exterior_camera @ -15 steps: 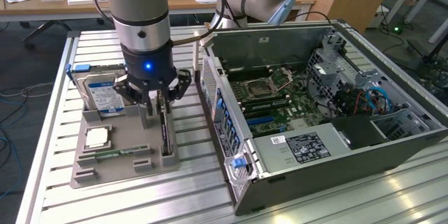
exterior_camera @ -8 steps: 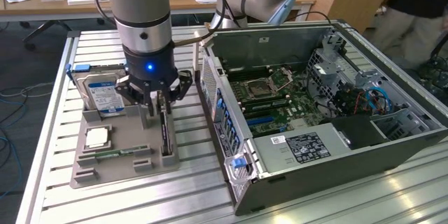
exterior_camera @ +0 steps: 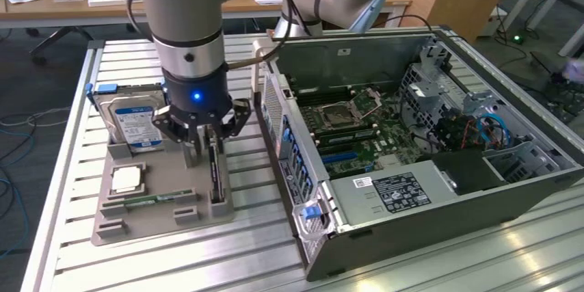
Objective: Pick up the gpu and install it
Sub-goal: 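Pick up the gpu and move the gpu toward the slot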
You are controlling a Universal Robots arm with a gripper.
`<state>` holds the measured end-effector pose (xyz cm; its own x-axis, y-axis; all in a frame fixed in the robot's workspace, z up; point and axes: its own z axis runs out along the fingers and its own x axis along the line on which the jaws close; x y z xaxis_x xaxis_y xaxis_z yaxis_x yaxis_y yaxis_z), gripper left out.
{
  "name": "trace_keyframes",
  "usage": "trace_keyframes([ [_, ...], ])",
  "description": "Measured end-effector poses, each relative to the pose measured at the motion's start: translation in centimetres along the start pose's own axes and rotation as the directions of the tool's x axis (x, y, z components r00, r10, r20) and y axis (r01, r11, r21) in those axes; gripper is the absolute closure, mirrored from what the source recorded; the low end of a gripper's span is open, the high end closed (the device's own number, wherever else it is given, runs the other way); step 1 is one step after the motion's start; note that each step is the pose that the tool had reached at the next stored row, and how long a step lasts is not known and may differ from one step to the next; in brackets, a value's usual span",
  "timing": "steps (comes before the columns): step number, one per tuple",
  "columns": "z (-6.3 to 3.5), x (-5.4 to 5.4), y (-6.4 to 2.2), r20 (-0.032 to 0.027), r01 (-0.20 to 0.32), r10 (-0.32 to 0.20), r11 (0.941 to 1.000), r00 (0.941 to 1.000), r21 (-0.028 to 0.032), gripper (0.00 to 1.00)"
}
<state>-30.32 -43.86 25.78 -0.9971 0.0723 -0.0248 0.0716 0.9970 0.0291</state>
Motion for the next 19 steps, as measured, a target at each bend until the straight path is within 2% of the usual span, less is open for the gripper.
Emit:
trace_keyframes([
  [10,0.94,-0.2,-0.01,0.0003,0.0,0.0,1.0,1.0,0.002,0.58],
  [16,1.85,-0.2,-0.03,0.0002,0.0,0.0,1.0,1.0,0.0021,0.58],
  [19,1.94,-0.2,-0.04,-0.0001,0.0,0.0,1.0,1.0,0.0023,0.58],
])
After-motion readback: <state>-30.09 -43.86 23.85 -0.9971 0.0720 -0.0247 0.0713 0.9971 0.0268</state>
